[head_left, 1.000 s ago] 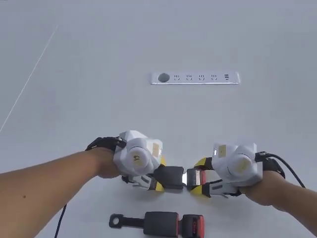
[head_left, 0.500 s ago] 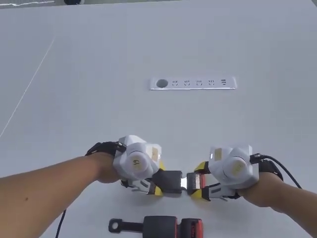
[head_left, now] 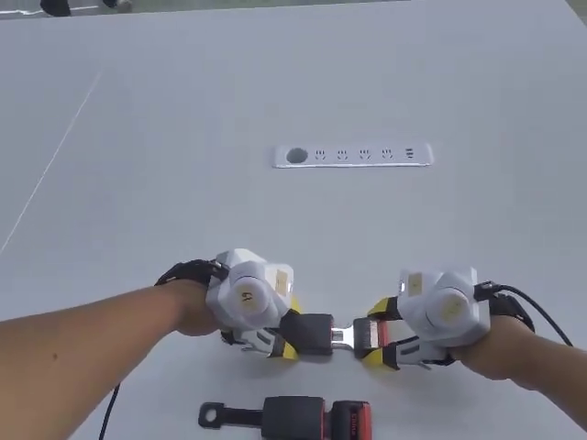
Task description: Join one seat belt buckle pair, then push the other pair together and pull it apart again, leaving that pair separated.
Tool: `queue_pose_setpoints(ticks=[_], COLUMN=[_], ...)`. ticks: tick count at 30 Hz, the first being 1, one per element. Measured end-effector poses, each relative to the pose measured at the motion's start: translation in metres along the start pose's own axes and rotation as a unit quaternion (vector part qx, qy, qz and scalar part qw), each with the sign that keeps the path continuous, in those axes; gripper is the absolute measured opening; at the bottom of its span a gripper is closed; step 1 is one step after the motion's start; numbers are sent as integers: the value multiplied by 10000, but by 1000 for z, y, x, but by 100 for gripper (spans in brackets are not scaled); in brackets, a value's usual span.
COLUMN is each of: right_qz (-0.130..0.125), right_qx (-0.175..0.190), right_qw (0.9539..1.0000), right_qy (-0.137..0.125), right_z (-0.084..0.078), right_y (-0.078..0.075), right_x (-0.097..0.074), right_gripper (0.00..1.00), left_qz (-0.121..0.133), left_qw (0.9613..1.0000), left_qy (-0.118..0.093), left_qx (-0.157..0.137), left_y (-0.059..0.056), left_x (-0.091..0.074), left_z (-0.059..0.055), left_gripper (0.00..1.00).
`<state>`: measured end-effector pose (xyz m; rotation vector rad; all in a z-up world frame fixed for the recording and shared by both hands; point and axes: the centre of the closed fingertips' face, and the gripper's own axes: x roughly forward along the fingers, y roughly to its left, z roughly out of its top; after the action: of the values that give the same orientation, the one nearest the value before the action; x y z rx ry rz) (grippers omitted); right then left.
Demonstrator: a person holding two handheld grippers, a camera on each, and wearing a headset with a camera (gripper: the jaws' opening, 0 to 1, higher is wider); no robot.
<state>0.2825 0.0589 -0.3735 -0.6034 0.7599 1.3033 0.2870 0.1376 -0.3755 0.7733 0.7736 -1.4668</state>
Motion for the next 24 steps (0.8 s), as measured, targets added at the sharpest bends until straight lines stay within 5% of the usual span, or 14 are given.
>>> queue_pose_setpoints(ticks=[24], right_qz=[-140], right_qx=[96], right_qw=[9998], right_qy=[68], right_z=[-57], right_y=[-7], right_x=[-43], right_gripper=[37], left_qz=[5], left_qw=[10000], left_qy=[15], left_qx=[-44], left_y=[2], left_x=[0], left_z=[-1], left_gripper=[33])
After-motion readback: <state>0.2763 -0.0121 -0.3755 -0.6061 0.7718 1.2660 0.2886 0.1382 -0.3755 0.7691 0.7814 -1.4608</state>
